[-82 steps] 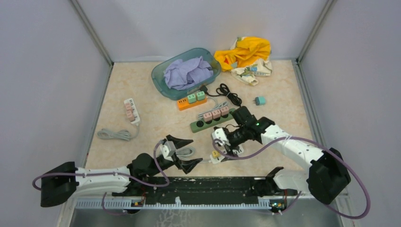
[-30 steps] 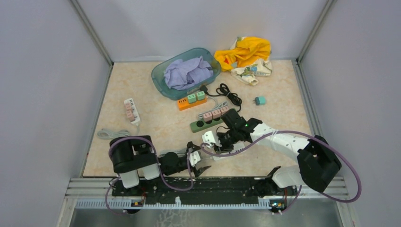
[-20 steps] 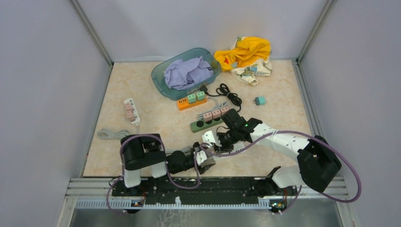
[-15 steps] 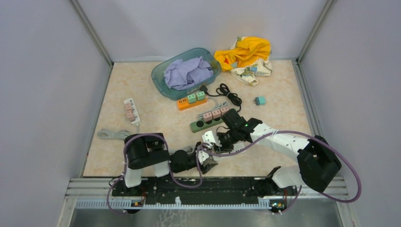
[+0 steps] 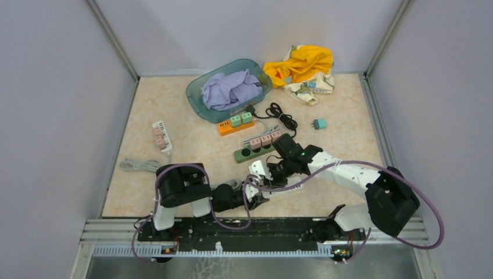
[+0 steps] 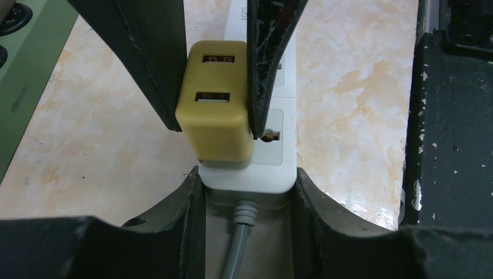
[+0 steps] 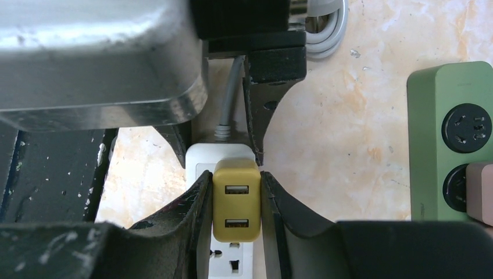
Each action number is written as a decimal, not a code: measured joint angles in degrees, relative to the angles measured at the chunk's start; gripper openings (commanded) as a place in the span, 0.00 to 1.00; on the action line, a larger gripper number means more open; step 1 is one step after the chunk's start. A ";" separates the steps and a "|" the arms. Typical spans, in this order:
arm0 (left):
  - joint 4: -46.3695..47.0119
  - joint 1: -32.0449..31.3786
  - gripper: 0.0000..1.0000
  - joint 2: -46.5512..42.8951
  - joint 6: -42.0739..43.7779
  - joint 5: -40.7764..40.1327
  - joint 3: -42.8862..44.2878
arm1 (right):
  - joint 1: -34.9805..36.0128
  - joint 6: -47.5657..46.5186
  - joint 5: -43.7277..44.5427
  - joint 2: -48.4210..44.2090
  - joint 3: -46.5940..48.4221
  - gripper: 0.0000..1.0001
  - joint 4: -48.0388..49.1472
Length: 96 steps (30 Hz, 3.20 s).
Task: Pull the plug off the socket
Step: Remove the plug from the socket.
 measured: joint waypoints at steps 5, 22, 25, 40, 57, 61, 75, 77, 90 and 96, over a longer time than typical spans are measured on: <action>0.02 0.00 0.04 0.09 -0.35 -0.13 0.04 | -0.11 0.63 -0.57 0.00 -0.09 0.00 0.24; 0.09 0.17 0.00 0.07 -1.95 -1.29 -0.81 | -3.04 -6.29 -6.23 0.00 -1.29 0.00 -0.42; 0.15 0.17 0.00 -0.15 -1.99 -1.29 -1.01 | -0.70 -3.63 -4.83 0.46 -1.25 0.00 1.68; 0.20 1.16 0.00 -0.46 -2.91 0.00 -1.62 | -4.87 -3.89 -7.63 1.11 -0.79 0.00 0.13; 0.17 1.49 0.00 -0.79 -3.74 0.81 -1.31 | -3.06 2.34 -5.42 1.11 -0.81 0.00 3.04; 0.15 1.79 0.00 -0.81 -4.39 0.94 -1.31 | -5.01 1.38 -6.84 0.83 -1.01 0.00 2.16; 0.15 1.97 0.00 -0.96 -5.88 1.97 -1.07 | -4.79 -2.82 -8.94 0.15 -1.68 0.00 1.38; 0.15 2.03 0.00 -0.96 -5.88 2.12 -1.05 | -4.44 -1.29 -8.57 -0.33 -2.27 0.00 2.67; 0.13 2.14 0.00 -0.98 -5.90 2.19 -1.03 | -4.52 4.57 -6.93 -0.81 -2.80 0.00 5.31; 0.13 2.38 0.00 -1.01 -6.21 2.43 -1.03 | -6.34 -1.01 -9.75 -2.01 -2.49 0.00 1.90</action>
